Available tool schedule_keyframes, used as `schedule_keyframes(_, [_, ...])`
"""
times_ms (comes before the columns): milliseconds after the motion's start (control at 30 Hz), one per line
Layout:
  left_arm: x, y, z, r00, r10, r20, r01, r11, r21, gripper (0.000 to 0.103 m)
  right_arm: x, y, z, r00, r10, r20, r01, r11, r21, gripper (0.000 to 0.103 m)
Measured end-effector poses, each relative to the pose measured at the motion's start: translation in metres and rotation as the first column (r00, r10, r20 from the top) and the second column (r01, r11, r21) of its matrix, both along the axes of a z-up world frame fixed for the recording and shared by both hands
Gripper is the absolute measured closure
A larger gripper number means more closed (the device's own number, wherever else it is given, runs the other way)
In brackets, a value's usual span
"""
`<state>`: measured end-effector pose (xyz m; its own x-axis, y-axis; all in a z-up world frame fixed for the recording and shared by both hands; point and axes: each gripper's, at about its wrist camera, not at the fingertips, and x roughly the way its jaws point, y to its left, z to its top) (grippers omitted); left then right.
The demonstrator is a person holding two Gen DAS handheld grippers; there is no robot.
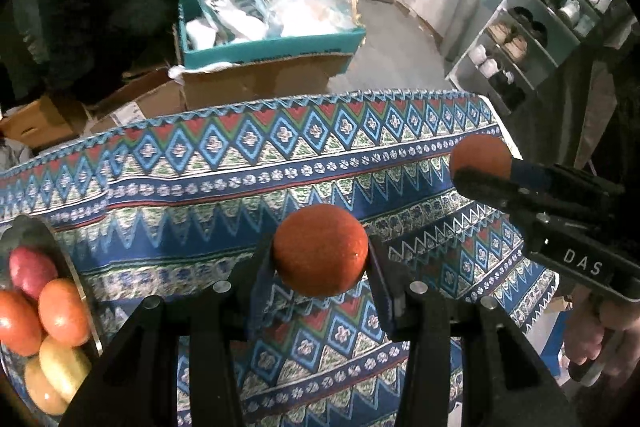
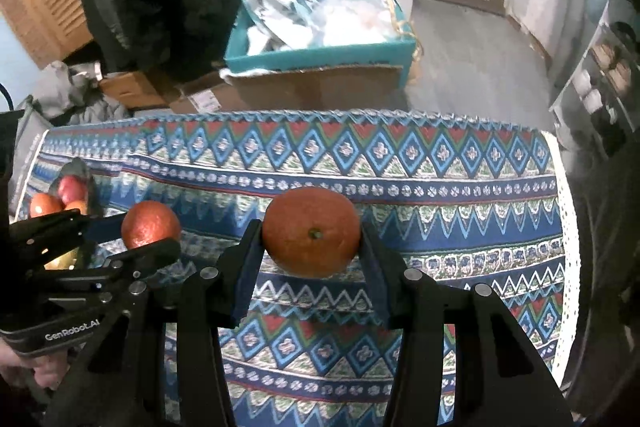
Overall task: Organize fruits
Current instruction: 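Carry the tangerine with the left tool while the right tool carries its tangerine to the bowl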
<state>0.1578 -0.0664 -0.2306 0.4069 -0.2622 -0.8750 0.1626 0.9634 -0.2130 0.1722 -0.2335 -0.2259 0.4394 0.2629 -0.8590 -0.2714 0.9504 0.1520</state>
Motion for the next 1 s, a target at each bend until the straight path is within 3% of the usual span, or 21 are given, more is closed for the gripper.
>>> schedule_keyframes(667, [-0.077, 0.06, 0.036, 0.994, 0.087, 0.061, -0.086, 0.996, -0.026, 0.058, -0.065, 0.049, 0.046, 0.993, 0.087, 0.075, -0.093, 0.993, 0.071, 0.055])
schedule_keyframes(1000, [-0.107, 0.102, 0.047, 0.982, 0.161, 0.093, -0.16, 0.987, -0.02, 0.058, -0.075, 0.09, 0.052, 0.981, 0.169, 0.091, -0.179, 0.978, 0.109, 0.055])
